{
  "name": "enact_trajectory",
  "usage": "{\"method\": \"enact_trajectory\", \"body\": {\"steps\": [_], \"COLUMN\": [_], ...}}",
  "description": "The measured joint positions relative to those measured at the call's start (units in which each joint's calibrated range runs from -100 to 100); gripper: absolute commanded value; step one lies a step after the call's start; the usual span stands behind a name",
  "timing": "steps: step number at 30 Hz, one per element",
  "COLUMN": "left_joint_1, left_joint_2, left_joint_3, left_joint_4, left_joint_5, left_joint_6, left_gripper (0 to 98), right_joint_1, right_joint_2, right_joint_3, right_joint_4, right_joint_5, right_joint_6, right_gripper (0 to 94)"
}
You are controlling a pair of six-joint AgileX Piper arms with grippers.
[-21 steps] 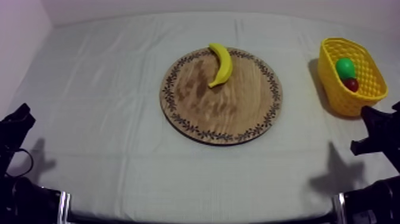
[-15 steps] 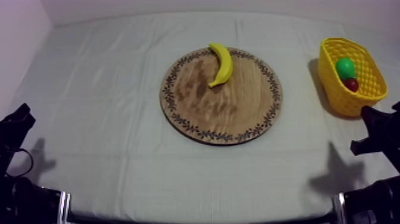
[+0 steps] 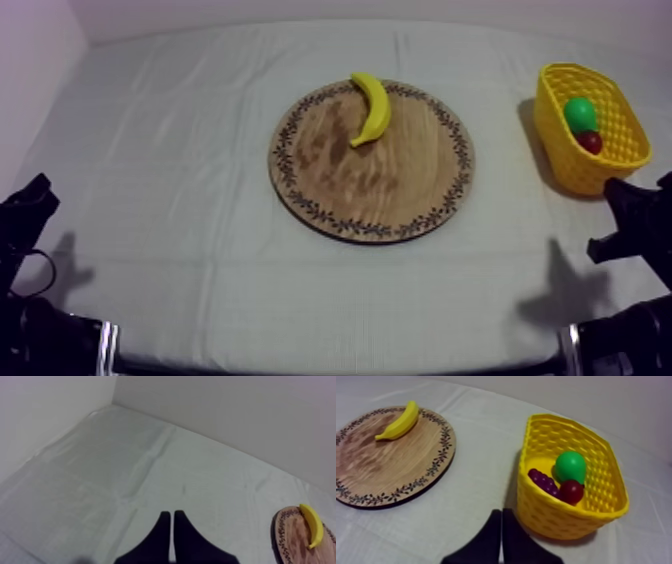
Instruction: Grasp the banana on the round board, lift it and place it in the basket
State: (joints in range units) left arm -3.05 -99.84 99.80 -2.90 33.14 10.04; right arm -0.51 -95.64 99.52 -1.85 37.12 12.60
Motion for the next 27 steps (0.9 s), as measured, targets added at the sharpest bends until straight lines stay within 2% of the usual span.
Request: {"method": "enact_trajectory", "body": {"steps": [8,14,18,23,27], "left_joint_1": [0.0,0.0,0.0,0.0,0.0], "left_joint_2": [0.0,0.0,0.0,0.0,0.0], "left_joint_3": [0.0,0.0,0.0,0.0,0.0], "left_joint_4": [0.00,0.00,0.00,0.00,0.00], "left_joint_5": [0.0,0.0,0.0,0.0,0.0], "left_joint_6": [0.0,0.0,0.0,0.0,0.0], "left_gripper": [0.1,0.1,0.1,0.1,0.1], "right_joint_1": [-5.4,-10.9,-13.5,-15.3,-16.1], "right_joint_2": [-0.1,0.0,2.5,9.7,17.4], "right_joint_3": [0.0,-0.7,-2.2,-8.2,-16.4], "right_joint_4": [0.0,0.2,2.2,4.3,4.5], "right_joint_5": [0.2,0.8,1.4,2.0,5.2], "right_joint_6": [1.1,-0.8,-0.4,-2.6,-4.2], "right_gripper": [0.6,0.5,0.5,0.5,0.5]}}
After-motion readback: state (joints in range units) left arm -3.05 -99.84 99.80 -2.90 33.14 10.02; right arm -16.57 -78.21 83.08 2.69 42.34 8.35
